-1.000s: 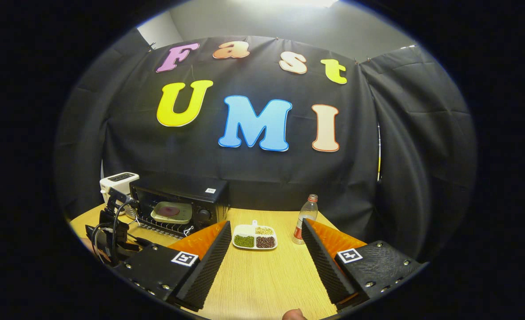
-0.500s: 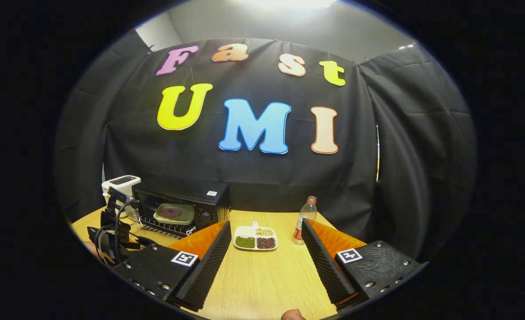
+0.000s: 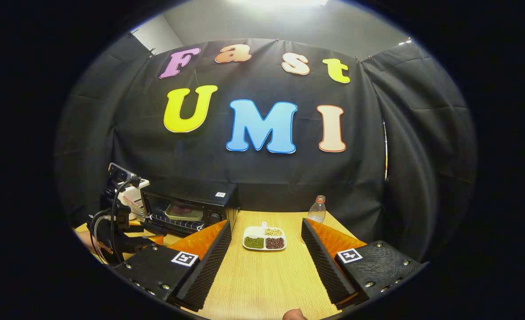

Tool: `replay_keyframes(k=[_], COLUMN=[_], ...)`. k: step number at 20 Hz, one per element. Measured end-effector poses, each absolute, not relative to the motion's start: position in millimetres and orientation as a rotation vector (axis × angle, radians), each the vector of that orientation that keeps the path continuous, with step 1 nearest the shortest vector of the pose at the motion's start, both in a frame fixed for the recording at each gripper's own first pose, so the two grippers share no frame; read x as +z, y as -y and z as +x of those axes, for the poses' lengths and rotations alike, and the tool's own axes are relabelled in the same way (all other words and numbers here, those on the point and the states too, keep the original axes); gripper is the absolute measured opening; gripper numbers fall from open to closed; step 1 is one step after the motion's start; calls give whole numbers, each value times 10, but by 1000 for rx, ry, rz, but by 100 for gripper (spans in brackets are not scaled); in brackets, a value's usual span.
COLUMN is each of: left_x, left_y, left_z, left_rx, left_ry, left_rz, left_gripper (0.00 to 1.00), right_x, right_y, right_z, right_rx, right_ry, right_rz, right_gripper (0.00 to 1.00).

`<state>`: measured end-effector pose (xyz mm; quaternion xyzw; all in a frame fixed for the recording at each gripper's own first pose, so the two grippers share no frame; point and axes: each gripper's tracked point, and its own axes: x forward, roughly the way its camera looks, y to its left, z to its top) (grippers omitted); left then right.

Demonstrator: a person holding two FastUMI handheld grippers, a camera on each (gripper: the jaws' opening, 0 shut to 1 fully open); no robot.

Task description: Open the electric oven with the left hand, put the food in, and close the electric oven.

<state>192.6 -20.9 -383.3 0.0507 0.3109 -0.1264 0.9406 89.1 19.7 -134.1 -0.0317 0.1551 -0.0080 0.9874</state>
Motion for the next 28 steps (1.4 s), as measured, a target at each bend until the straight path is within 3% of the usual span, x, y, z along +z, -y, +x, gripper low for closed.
replay_keyframes(k=[8,9,10,12,13,16,21,28], left_x=[-3352,-3259,-3146,-2855,-2695,-2198,-1507,-932], left_y=[303,332,369,383,418,547,640,603], left_z=[2198,2209,2218,2173,2109,1838,1213,231], left_rx=[-292,-291,-288,-266,-259,-243,-188,-114], left_ry=[-513,-488,-457,-390,-365,-295,-195,-138], left_rz=[111,96,83,76,67,19,-16,-11], left_gripper=[100,91,97,97,91,100,97,100], right_x=[-1379,-1381,-1360,-1281,-1248,-1130,-944,-806], right_y=[-215,-213,-199,-159,-119,-9,230,509], right_z=[975,974,968,949,919,799,382,-99], right_rx=[-27,-30,-31,-33,-32,-6,50,94], right_ry=[-320,-318,-311,-288,-278,-254,-228,-213], right_rz=[-44,-38,-30,-14,-7,16,16,17], right_gripper=[98,98,98,98,98,98,98,98])
